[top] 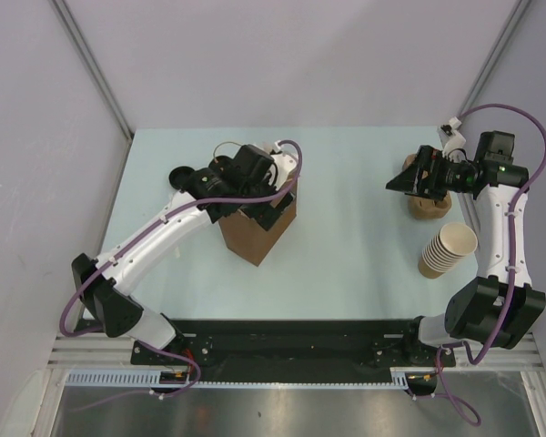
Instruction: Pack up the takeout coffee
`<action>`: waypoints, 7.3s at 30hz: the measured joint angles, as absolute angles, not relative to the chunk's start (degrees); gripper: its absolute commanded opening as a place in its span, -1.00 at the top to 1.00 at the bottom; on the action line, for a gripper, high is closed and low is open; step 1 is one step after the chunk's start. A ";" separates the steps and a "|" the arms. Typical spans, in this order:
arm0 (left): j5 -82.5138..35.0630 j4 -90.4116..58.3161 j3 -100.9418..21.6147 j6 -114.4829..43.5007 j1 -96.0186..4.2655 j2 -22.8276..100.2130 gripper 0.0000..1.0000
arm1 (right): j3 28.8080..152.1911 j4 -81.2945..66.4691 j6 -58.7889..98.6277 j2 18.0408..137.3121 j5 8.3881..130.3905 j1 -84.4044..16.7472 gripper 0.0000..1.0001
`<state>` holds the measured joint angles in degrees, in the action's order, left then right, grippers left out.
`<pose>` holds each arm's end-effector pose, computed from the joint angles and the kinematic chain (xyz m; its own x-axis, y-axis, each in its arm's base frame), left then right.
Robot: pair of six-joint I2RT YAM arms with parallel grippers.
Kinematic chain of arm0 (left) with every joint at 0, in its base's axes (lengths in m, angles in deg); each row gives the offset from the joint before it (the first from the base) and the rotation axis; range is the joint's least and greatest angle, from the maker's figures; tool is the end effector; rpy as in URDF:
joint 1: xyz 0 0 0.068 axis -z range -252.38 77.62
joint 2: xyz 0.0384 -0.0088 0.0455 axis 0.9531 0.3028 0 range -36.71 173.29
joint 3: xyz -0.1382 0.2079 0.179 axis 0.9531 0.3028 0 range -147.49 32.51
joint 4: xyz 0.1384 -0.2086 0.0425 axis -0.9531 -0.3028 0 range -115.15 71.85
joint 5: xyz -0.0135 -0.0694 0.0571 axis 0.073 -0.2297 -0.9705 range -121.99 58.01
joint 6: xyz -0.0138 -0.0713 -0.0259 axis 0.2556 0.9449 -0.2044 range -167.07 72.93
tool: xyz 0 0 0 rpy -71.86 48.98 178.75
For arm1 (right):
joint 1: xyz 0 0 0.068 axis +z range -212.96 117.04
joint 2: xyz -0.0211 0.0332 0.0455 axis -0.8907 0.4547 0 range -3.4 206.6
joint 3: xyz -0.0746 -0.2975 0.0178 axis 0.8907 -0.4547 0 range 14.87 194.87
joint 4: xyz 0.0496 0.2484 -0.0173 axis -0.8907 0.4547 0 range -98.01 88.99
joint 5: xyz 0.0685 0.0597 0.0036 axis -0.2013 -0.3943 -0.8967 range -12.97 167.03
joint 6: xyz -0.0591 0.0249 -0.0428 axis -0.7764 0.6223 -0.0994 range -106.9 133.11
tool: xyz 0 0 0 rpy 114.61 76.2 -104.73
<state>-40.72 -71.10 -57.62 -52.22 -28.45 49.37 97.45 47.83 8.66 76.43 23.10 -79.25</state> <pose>0.2395 -0.2168 0.3841 -0.4855 0.5908 -0.6444 0.6600 0.7311 0.1730 0.2728 -0.0245 0.3895 -0.7418 0.1693 -0.6489 -0.3594 0.7166 0.5978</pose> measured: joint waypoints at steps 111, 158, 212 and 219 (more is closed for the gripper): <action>0.33 -55.93 -61.03 -42.86 -54.16 38.20 -0.99 | 155.44 56.96 -5.72 136.03 61.61 -83.21 1.00; 1.71 -55.89 -61.03 -41.46 -54.16 40.54 -0.99 | 155.46 60.52 -1.94 128.03 37.81 -88.52 1.00; 4.00 -52.63 -80.64 -41.07 -41.42 50.48 -0.75 | 132.86 25.71 33.62 94.50 8.56 -89.41 1.00; 2.86 -52.43 -76.16 -41.20 -41.42 47.84 -0.75 | 139.53 45.90 14.25 107.31 16.30 -91.93 1.00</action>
<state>2.86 -52.43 -76.16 -41.20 -41.42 47.84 139.53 45.90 14.25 107.31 16.30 -91.93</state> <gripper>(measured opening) 0.874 0.009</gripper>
